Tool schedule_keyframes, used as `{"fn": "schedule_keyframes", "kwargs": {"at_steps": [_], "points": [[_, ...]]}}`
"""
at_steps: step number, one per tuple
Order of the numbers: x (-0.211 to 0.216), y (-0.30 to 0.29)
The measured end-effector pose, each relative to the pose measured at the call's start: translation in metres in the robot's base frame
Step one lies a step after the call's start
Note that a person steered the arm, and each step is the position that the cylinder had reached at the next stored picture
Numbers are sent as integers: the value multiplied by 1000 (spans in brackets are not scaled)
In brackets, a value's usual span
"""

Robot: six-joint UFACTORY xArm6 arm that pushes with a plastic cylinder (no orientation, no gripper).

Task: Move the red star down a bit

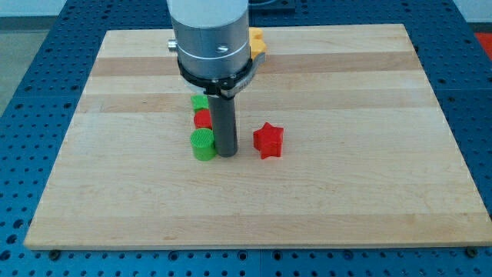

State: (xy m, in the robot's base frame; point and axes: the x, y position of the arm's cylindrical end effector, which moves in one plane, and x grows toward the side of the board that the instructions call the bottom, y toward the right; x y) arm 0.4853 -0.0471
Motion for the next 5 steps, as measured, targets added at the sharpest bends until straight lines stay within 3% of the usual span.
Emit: {"fn": "schedule_keyframes", "kwargs": {"at_steps": [2, 4, 5], "points": [[-1, 25], [-83, 33], [-75, 59]]}}
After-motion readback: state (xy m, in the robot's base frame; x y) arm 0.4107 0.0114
